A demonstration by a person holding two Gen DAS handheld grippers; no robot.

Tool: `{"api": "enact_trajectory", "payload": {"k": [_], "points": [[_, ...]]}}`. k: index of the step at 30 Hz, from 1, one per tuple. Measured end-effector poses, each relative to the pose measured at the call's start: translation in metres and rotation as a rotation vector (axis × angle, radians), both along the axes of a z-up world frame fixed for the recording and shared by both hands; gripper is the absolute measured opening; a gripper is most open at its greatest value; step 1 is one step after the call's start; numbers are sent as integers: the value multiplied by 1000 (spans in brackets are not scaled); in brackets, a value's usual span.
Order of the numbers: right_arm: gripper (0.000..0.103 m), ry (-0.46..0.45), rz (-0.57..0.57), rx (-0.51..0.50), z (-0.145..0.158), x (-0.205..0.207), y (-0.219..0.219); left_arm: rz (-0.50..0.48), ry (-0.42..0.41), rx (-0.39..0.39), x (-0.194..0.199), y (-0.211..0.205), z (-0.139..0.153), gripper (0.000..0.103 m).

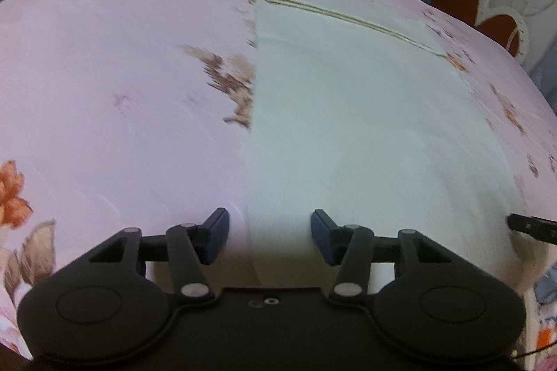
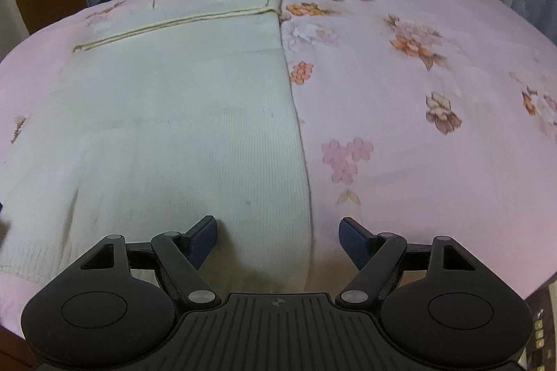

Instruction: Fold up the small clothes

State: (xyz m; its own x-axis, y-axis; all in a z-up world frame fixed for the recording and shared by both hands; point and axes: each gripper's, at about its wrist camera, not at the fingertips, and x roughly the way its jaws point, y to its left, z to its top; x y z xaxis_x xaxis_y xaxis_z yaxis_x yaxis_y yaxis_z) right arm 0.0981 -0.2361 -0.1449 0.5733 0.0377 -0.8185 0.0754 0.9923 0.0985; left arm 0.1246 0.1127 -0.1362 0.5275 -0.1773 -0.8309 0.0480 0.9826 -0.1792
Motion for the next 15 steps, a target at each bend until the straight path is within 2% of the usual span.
{"api": "enact_trajectory", "payload": {"k": [3, 7, 10, 11, 13, 15], "points": [[77, 10, 1, 24, 0, -7, 1, -18, 23, -37, -3, -4, -1, 42], [52, 13, 10, 53, 2, -14, 3, -40, 40, -62, -3, -6, -3, 26], [41, 21, 24, 72, 4, -14, 5, -40, 45, -84, -3, -3, -3, 15], [33, 24, 30, 80, 4, -14, 5, -38, 47, -92, -3, -2, -3, 12], [10, 27, 45, 92, 6, -13, 6, -31, 45, -117, -2, 0, -2, 8], [7, 27, 57, 105, 8, -12, 8, -36, 36, -135, -1, 0, 2, 7]]}}
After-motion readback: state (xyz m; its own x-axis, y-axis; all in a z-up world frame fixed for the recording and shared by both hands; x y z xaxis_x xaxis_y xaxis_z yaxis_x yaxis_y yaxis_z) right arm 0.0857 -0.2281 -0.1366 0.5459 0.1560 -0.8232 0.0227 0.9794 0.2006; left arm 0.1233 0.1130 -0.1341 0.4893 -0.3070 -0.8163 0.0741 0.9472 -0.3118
